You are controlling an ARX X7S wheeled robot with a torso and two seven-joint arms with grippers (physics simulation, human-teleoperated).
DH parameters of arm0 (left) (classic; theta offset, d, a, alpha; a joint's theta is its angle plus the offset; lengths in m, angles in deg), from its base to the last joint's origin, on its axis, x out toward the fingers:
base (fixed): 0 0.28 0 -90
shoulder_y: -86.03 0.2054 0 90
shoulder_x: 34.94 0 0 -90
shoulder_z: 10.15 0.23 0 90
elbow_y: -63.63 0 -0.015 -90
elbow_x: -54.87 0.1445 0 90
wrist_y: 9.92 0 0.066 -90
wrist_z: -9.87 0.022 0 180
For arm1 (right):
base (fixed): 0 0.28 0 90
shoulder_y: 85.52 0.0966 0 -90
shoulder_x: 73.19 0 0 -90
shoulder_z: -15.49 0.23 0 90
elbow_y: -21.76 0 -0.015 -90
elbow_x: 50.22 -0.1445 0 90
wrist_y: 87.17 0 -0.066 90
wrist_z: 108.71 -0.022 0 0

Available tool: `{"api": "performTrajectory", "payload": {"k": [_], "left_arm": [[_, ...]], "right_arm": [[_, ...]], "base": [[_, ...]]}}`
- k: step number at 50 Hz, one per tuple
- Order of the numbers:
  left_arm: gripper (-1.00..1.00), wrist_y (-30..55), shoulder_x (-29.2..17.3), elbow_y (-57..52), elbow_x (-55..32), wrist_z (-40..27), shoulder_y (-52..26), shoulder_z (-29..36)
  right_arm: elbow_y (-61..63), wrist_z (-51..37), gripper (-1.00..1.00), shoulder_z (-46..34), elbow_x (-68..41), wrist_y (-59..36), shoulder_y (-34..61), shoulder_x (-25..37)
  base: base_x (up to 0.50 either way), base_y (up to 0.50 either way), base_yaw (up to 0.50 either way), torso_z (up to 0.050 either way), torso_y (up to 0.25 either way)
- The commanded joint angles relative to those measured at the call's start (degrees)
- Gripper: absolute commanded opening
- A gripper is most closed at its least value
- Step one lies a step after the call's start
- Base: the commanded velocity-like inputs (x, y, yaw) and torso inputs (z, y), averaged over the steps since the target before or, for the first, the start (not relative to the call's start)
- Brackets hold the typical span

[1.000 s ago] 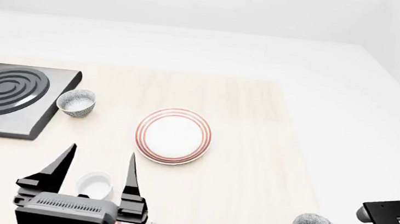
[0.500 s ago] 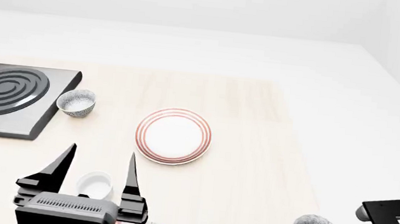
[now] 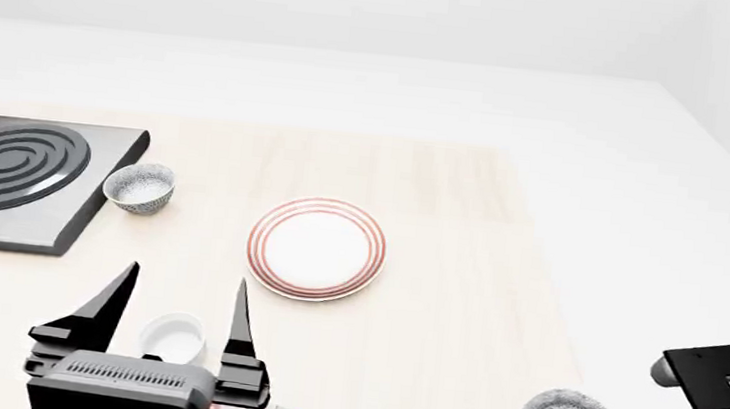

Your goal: Pick the akita bowl next to the cookies box and place it on the plate.

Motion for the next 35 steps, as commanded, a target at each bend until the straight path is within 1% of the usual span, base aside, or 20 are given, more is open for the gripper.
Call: {"api": "performTrajectory", "payload": {"k": [1, 7, 14, 18, 24, 26, 35], "left_arm": [[1.00, -0.2, -0.2, 0.0, -0.1, -0.2, 0.0, 0.1], [1.00, -0.1, -0.3, 0.0, -0.4, -0.3, -0.1, -0.1], [1.00, -0.2, -0.3, 0.3, -0.4, -0.4, -0.2, 0.1], [1.00, -0.2, -0.5, 0.1, -0.5, -0.4, -0.1, 0.1], [1.00, -0.7, -0.6, 0.5, -0.8, -0.5, -0.1, -0.2], [1.00, -0.8, -0.6, 0.6, -0.8, -0.5, -0.1, -0.2], [1.00, -0.7, -0.5, 1.0, -0.7, -0.7, -0.5, 0.0]], "right_arm": [[1.3, -1.4, -1.00, -0.7, -1.8, -3.7, 6.0, 0.4], [2.0, -3.3, -1.00, -2.1, -4.0, -8.6, 14.1, -0.4], [1.6, -4.4, -1.00, -5.2, -4.8, -13.3, 25.9, -3.9], [-1.2, -4.6, -1.00, -8.5, -3.4, -15.5, 34.0, -8.2], [-5.2, -4.3, -1.00, -12.3, -0.8, -16.7, 41.8, -13.6], [-8.0, -4.4, -1.00, -13.5, -0.1, -17.3, 45.7, -16.6], [-19.2, 1.1, -1.00, -20.2, 8.4, -11.5, 56.2, -25.3]], "base": [[0.00, 0.00, 0.00, 0.000, 0.000], [0.00, 0.00, 0.00, 0.000, 0.000], [0.00, 0.00, 0.00, 0.000, 0.000], [0.00, 0.00, 0.00, 0.000, 0.000], [0.00, 0.00, 0.00, 0.000, 0.000], [0.00, 0.00, 0.00, 0.000, 0.000], [0.00, 0.00, 0.00, 0.000, 0.000]]}}
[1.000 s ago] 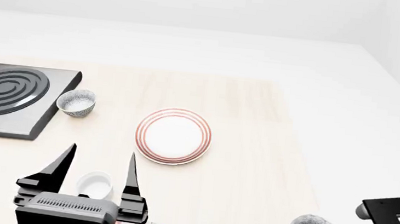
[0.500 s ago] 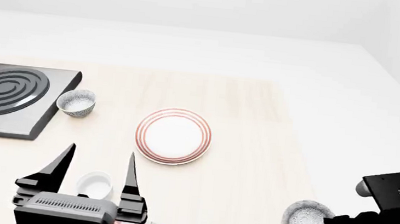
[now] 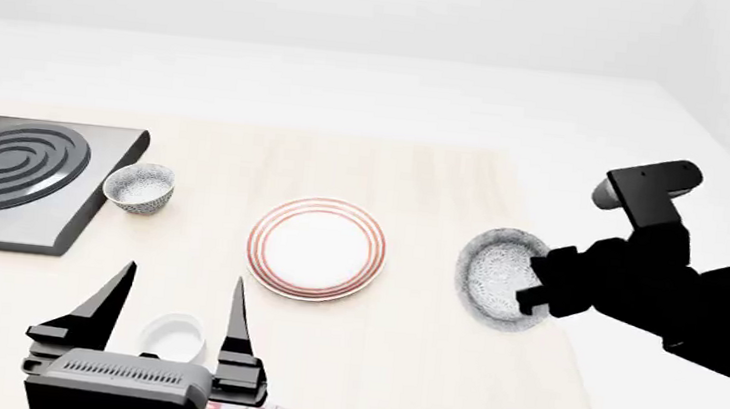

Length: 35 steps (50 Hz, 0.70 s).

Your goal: Pick the akita bowl next to the cookies box and place it on the plate.

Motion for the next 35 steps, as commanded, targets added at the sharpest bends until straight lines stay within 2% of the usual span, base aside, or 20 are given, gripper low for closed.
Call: {"api": "performTrajectory", "payload": {"k": [1, 7, 18, 28, 31, 33, 35], "left_arm": [[1.00, -0.2, -0.1, 0.3, -0.1, -0.2, -0.3, 0.1], [1.00, 0.0, -0.2, 0.1, -0.3, -0.4, -0.3, 0.0], [1.00, -0.9, -0.4, 0.2, -0.5, -0.4, 0.0, -0.1], [1.00, -0.6, -0.8, -0.4, -1.3, -0.5, 0.1, -0.4], [1.00, -0.7, -0.8, -0.5, -1.5, -0.5, 0.2, -0.5], [1.00, -1.1, -0.7, 0.0, -1.6, -0.4, 0.1, -0.5], [1.00, -0.8, -0.8, -0.2, -1.6, -0.5, 0.1, -0.5]], "right_arm": [[-11.4, 4.5, -1.00, -7.4, 7.8, 3.5, 14.8, -10.3], [-20.5, 8.1, -1.00, -11.2, 13.8, 10.0, 19.5, -16.2], [-38.3, 12.1, -1.00, -12.1, 19.1, 20.8, 26.0, -26.9], [-65.3, 20.6, -1.00, -14.6, 25.4, 35.4, 32.5, -38.4], [-77.8, 24.5, -1.00, -14.6, 27.1, 43.8, 35.2, -43.3], [-78.1, 23.8, -1.00, -15.0, 25.3, 45.3, 34.5, -43.7], [-77.4, 22.4, -1.00, -19.5, 20.9, 47.1, 33.3, -43.7]], "base": [[0.00, 0.00, 0.00, 0.000, 0.000], [0.00, 0.00, 0.00, 0.000, 0.000], [0.00, 0.00, 0.00, 0.000, 0.000], [0.00, 0.00, 0.00, 0.000, 0.000], [0.00, 0.00, 0.00, 0.000, 0.000], [0.00, 0.00, 0.00, 0.000, 0.000], [0.00, 0.00, 0.00, 0.000, 0.000]]}}
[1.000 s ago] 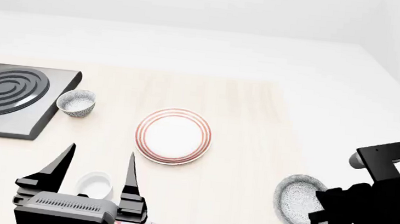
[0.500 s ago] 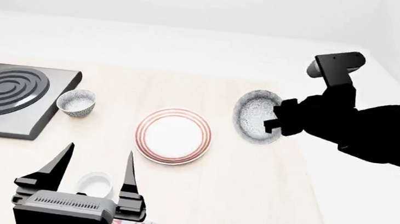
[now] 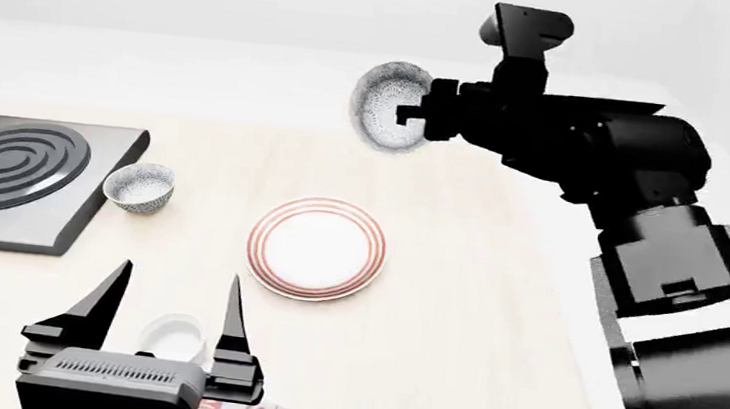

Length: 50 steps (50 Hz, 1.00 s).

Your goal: Pick the akita bowl next to the cookies box and place it on the plate.

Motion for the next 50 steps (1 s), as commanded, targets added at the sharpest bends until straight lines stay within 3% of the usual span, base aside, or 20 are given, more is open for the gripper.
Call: {"api": "performTrajectory", "payload": {"k": [1, 9, 22, 34, 50], "left_arm": [[1.00, -0.1, -0.2, -0.3, -0.7, -0.1, 0.1, -0.2], [1.00, 0.0, -0.4, -0.4, -1.1, -0.1, 0.1, -0.4], [1.00, -0.4, -0.7, -0.7, -1.5, -0.4, 0.4, -0.6], [1.00, -1.5, -0.5, 0.8, -1.4, -0.2, 0.1, -0.3], [1.00, -0.9, -0.7, 0.3, -1.6, -0.6, 0.0, 0.0]], "right_arm": [[-18.6, 4.1, -1.00, -7.9, -4.4, 15.6, 3.5, -8.9], [-17.5, 1.3, -1.00, -29.2, -27.6, 23.0, 1.9, -8.9], [-16.9, -0.1, -1.00, -50.5, -51.3, 36.7, -2.5, -8.9], [-16.2, -1.2, -1.00, -58.2, -58.5, 41.9, -5.2, -8.9], [-15.1, -0.4, -1.00, -58.5, -59.2, 41.6, -7.8, -8.9]], "base": [[0.00, 0.00, 0.00, 0.000, 0.000], [0.00, 0.00, 0.00, 0.000, 0.000], [0.00, 0.00, 0.00, 0.000, 0.001], [0.00, 0.00, 0.00, 0.000, 0.000], [0.00, 0.00, 0.00, 0.000, 0.001]]}}
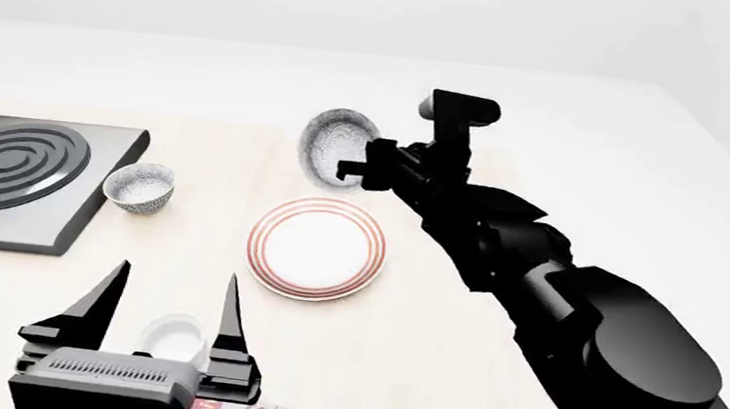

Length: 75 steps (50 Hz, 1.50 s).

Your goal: Pick the akita bowl next to the cookies box and place it on the plate.

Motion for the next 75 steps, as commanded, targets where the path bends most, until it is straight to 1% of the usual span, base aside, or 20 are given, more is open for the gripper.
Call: {"api": "performTrajectory", "payload": {"k": [1, 11, 25, 26, 27, 28, 43, 51, 52, 53, 59, 60, 75], "left_arm": [[1.00, 0.0, -0.1, 0.2, -0.1, -0.2, -0.2, 0.2], [1.00, 0.2, -0.2, -0.2, -0.2, -0.5, -0.2, 0.1], [1.00, 0.3, -0.6, -0.2, 0.5, -0.7, -0.2, 0.6], [1.00, -0.9, -0.4, 0.2, 0.3, -0.7, -0.1, 0.3], [1.00, -2.1, -0.4, 0.4, -0.9, 0.0, 0.2, -0.1], [1.00, -0.7, -0.8, -0.2, 0.8, -0.6, 0.0, 0.6], [1.00, -1.1, -0.7, -0.1, 0.2, -0.9, 0.1, 0.5], [1.00, -1.2, -0.9, -0.1, 0.4, -0.8, 0.0, 0.7], [1.00, -2.6, -0.5, 0.5, -1.1, -0.4, 0.2, 0.1], [1.00, -1.5, -0.9, 0.1, -0.4, -0.6, 0.0, 0.5], [1.00, -1.8, -0.9, 0.2, -0.2, -0.7, 0.1, 0.6], [1.00, -2.0, -0.9, 0.5, -0.2, -0.6, 0.1, 0.7], [1.00, -1.9, -1.1, 0.3, -0.4, -0.9, 0.1, 0.7]], "right_arm": [[0.7, 0.6, -1.00, -0.7, -1.0, 0.9, -1.5, -0.1], [1.3, 0.7, -1.00, -0.1, -0.9, 0.6, -1.7, -0.1], [1.6, 1.2, -1.00, -0.3, -0.5, 0.7, -1.6, -0.1], [1.8, 1.0, -1.00, 0.0, -0.8, 0.6, -1.4, -0.1], [1.9, 1.1, -1.00, -0.1, -0.7, 0.6, -1.4, -0.1], [1.9, 1.0, -1.00, -0.1, -0.6, 0.7, -1.5, -0.1], [2.4, 1.2, -1.00, 0.0, 0.0, 0.6, -1.6, -0.1], [2.4, 1.5, -1.00, 0.1, 0.2, 0.7, -2.0, -0.1], [2.2, 1.5, -1.00, 0.1, 0.3, 0.7, -2.1, -0.1], [2.2, 1.5, -1.00, 0.2, 0.1, 0.7, -2.0, -0.1], [2.2, 2.0, -1.00, 0.2, -0.1, 0.7, -2.0, -0.1], [2.2, 2.1, 1.00, 0.8, -1.6, 1.1, -1.9, -0.1], [2.0, 2.0, 1.00, 0.1, -0.2, 0.6, -2.2, -0.1]], "base": [[0.00, 0.00, 0.00, 0.000, 0.000], [0.00, 0.00, 0.00, 0.000, 0.001], [0.00, 0.00, 0.00, 0.000, -0.250], [0.00, 0.00, 0.00, 0.000, -0.250], [0.00, 0.00, 0.00, 0.000, 0.000], [0.00, 0.00, 0.00, 0.000, 0.000], [0.00, 0.00, 0.00, 0.000, 0.000], [0.00, 0.00, 0.00, 0.000, -0.250], [0.00, 0.00, 0.00, 0.000, 0.062], [0.00, 0.00, 0.00, 0.000, 0.000], [0.00, 0.00, 0.00, 0.000, 0.000], [0.00, 0.00, 0.00, 0.000, 0.000], [0.00, 0.00, 0.00, 0.000, 0.000]]}}
